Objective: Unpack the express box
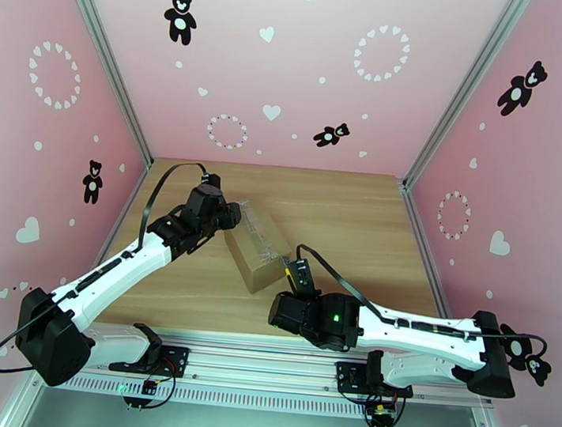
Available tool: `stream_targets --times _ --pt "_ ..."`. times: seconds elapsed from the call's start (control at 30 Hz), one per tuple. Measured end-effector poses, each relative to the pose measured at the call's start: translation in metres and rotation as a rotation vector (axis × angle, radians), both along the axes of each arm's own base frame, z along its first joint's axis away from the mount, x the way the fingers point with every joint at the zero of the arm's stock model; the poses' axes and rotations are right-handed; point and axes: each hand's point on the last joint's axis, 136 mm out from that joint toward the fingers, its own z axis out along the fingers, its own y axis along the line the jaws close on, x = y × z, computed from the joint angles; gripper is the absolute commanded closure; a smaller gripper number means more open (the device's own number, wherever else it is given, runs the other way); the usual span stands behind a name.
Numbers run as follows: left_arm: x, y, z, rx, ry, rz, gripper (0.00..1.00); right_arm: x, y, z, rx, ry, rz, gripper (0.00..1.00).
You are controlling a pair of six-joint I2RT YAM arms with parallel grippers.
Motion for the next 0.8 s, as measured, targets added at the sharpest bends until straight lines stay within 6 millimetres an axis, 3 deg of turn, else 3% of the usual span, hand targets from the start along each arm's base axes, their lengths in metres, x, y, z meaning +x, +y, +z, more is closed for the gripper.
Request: stream_targets --times 0.8 --pt "-0.0001 -0.0001 0.0000 0.000 0.000 0.000 0.51 0.0047 -0.0023 -0.0013 -0.014 0.005 -0.020 1.00"
